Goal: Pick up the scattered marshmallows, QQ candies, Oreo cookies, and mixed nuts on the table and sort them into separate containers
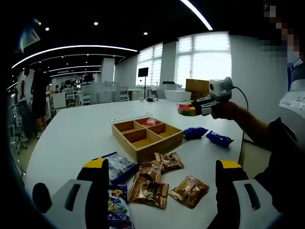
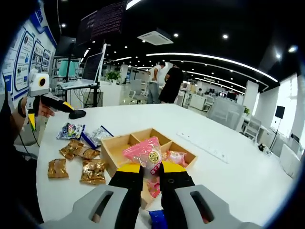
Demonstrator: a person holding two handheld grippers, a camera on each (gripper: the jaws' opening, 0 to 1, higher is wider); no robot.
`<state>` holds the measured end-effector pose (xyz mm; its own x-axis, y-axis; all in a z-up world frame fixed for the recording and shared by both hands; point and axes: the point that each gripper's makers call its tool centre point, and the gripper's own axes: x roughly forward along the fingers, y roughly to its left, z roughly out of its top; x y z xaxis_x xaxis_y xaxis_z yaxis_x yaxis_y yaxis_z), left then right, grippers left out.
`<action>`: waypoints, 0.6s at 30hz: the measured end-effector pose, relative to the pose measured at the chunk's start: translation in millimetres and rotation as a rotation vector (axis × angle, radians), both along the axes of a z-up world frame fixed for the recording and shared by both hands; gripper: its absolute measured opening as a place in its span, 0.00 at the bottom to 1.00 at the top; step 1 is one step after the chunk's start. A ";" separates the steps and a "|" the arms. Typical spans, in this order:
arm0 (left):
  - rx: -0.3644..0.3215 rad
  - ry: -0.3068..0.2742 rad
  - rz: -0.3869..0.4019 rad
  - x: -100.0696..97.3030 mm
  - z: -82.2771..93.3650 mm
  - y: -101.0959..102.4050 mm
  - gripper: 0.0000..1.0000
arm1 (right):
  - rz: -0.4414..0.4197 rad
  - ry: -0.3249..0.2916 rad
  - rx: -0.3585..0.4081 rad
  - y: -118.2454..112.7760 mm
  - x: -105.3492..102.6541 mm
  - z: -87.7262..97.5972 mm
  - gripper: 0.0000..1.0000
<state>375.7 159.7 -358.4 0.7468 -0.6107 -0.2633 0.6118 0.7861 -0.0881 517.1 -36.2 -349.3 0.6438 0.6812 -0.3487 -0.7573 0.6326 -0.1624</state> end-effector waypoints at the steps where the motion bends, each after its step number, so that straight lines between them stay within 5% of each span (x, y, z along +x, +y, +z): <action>1: 0.000 0.000 0.001 -0.1 -0.2 0.2 0.96 | 0.005 0.004 0.007 2.5 2.9 0.9 0.10; 18: 0.003 -0.002 0.007 -3.0 0.8 2.3 0.96 | -0.009 -0.012 -0.021 27.6 70.5 -0.1 0.10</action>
<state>372.7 162.0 -357.6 0.7515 -0.6047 -0.2637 0.6066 0.7905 -0.0841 587.6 -8.7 -349.4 0.6541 0.6677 -0.3554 -0.7495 0.6357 -0.1849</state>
